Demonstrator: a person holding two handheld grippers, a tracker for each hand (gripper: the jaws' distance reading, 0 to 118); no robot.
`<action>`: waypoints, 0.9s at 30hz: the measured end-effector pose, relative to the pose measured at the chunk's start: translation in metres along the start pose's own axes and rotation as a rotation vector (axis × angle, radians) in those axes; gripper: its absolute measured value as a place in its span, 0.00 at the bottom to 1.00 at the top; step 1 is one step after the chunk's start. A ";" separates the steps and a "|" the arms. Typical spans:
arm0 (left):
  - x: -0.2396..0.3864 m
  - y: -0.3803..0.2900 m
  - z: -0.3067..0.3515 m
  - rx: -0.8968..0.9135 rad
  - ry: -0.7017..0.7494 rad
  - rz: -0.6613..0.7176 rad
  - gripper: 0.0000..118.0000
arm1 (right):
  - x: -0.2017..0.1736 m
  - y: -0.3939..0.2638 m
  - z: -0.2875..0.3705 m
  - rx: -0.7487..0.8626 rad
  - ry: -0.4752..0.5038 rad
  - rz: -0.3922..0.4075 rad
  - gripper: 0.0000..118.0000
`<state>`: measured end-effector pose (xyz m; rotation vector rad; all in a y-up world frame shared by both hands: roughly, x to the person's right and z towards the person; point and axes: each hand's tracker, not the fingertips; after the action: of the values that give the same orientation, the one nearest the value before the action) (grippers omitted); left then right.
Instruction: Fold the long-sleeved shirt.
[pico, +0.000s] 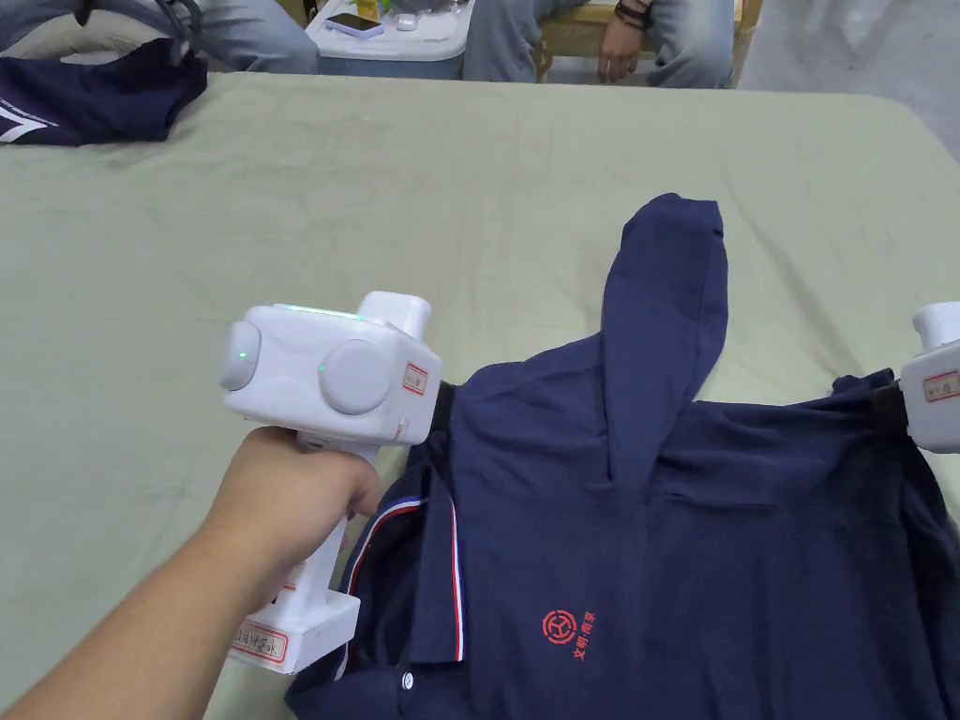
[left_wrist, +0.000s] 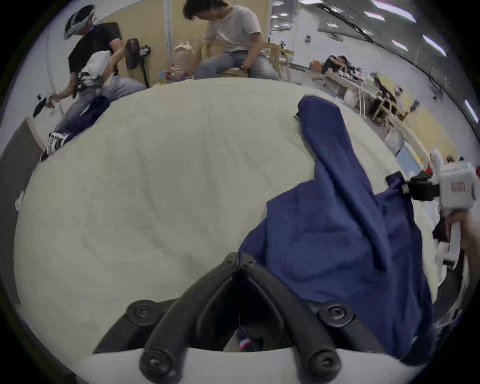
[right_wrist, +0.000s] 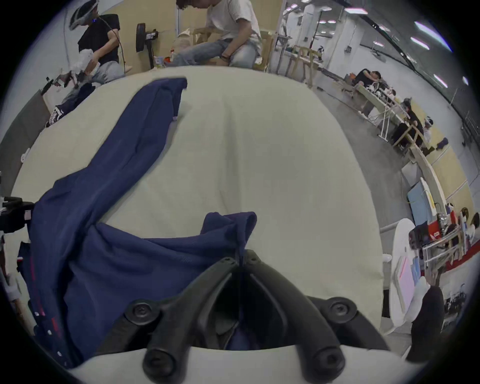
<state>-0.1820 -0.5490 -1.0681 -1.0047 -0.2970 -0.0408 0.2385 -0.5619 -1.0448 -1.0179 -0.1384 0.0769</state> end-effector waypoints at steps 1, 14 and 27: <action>-0.002 0.000 0.010 0.010 -0.026 0.032 0.00 | 0.003 0.003 0.011 0.012 0.004 -0.016 0.01; 0.011 0.057 0.245 0.351 -0.053 0.094 0.00 | 0.034 0.053 0.281 0.419 0.008 -0.046 0.01; 0.050 0.099 0.572 0.819 -0.023 0.016 0.00 | 0.068 0.062 0.640 0.937 -0.059 -0.089 0.01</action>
<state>-0.2469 -0.0119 -0.8507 -0.1943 -0.2895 0.1021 0.2092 0.0181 -0.7611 -0.0740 -0.1761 0.0784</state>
